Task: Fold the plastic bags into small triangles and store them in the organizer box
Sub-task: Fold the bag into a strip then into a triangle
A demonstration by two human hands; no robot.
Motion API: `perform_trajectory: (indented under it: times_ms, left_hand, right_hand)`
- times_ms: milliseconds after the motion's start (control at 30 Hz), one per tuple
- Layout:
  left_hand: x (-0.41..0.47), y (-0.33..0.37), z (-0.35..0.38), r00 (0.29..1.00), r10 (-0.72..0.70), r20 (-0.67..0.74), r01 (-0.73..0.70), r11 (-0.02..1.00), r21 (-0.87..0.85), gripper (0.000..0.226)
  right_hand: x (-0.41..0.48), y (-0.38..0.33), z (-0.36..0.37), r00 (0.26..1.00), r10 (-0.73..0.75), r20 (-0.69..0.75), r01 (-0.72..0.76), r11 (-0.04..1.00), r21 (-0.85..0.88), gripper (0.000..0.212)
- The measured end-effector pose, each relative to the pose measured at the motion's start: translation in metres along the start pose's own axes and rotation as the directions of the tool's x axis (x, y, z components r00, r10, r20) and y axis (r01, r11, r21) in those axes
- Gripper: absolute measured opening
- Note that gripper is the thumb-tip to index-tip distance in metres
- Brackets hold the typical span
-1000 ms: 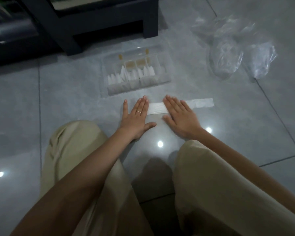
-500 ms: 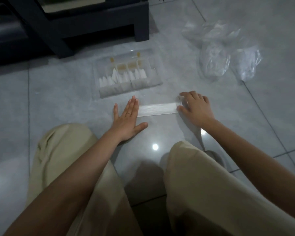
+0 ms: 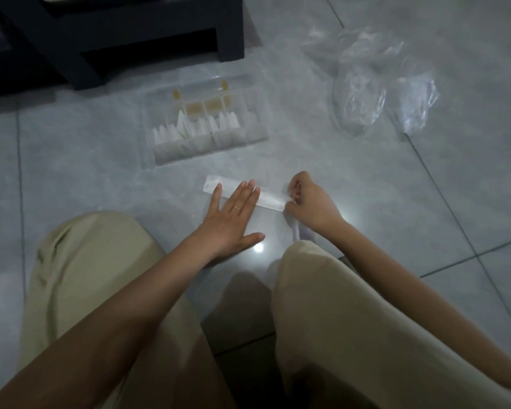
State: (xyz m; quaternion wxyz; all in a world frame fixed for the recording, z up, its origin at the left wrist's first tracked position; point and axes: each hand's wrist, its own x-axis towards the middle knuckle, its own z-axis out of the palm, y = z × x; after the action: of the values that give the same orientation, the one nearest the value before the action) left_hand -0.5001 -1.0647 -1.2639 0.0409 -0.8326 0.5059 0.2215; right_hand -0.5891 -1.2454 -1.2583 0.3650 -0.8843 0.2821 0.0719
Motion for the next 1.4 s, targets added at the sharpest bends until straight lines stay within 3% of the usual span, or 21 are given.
perform_trajectory:
  times_ms: [100, 200, 400, 533, 600, 700, 867, 1033, 1167, 1333, 1400]
  left_hand:
    - [-0.005, 0.003, 0.001, 0.999, 0.000, 0.036, -0.001, 0.999, 0.032, 0.086]
    - [-0.006, 0.007, 0.001, 0.999, 0.018, 0.038, -0.020, 0.997, 0.073, 0.087]
    - [-0.007, 0.004, 0.008, 0.994, 0.021, 0.106, -0.032, 0.994, 0.103, 0.088]
    - [-0.008, 0.001, 0.006, 0.993, 0.041, 0.111, -0.049, 0.997, 0.067, 0.087]
    - [-0.009, 0.000, 0.006, 0.992, 0.044, 0.115, -0.051, 0.997, 0.066, 0.087]
    - [-0.009, 0.000, 0.006, 0.992, 0.045, 0.121, -0.052, 0.997, 0.054, 0.086]
    - [-0.011, 0.000, 0.005, 0.992, 0.046, 0.113, -0.052, 0.998, 0.044, 0.087]
    - [-0.010, -0.001, 0.006, 0.993, 0.049, 0.107, -0.051, 0.999, 0.017, 0.086]
    - [-0.008, -0.002, 0.004, 0.991, 0.031, 0.130, -0.033, 0.999, 0.015, 0.082]
    - [0.000, -0.002, -0.002, 0.999, -0.046, 0.028, 0.054, 0.924, -0.379, 0.072]
    - [0.006, 0.000, -0.001, 0.983, -0.165, -0.077, 0.101, 0.843, -0.528, 0.050]
  right_hand:
    - [-0.007, -0.001, 0.000, 0.995, 0.050, 0.087, -0.060, 0.990, 0.125, 0.039]
    - [-0.013, -0.003, -0.006, 0.964, 0.014, 0.265, -0.083, 0.965, 0.249, 0.046]
    - [-0.012, -0.001, -0.021, 0.882, -0.175, 0.438, 0.057, 0.962, 0.268, 0.051]
    - [-0.009, 0.005, -0.033, 0.819, -0.127, 0.559, -0.002, 0.975, 0.224, 0.061]
    - [-0.007, 0.008, -0.035, 0.802, -0.106, 0.587, -0.021, 0.979, 0.204, 0.055]
    - [-0.004, 0.011, -0.035, 0.801, -0.102, 0.590, -0.020, 0.980, 0.197, 0.042]
    - [-0.002, 0.011, -0.032, 0.799, -0.108, 0.592, 0.008, 0.986, 0.169, 0.037]
    - [-0.005, 0.004, -0.021, 0.890, -0.062, 0.453, 0.003, 0.991, 0.131, 0.027]
    - [-0.008, 0.001, -0.012, 0.917, 0.041, 0.396, -0.119, 0.977, 0.176, 0.019]
    - [-0.013, 0.000, 0.002, 0.960, 0.172, 0.221, -0.214, 0.960, 0.181, 0.025]
    - [-0.014, -0.003, 0.007, 0.969, 0.186, 0.162, -0.212, 0.964, 0.162, 0.030]
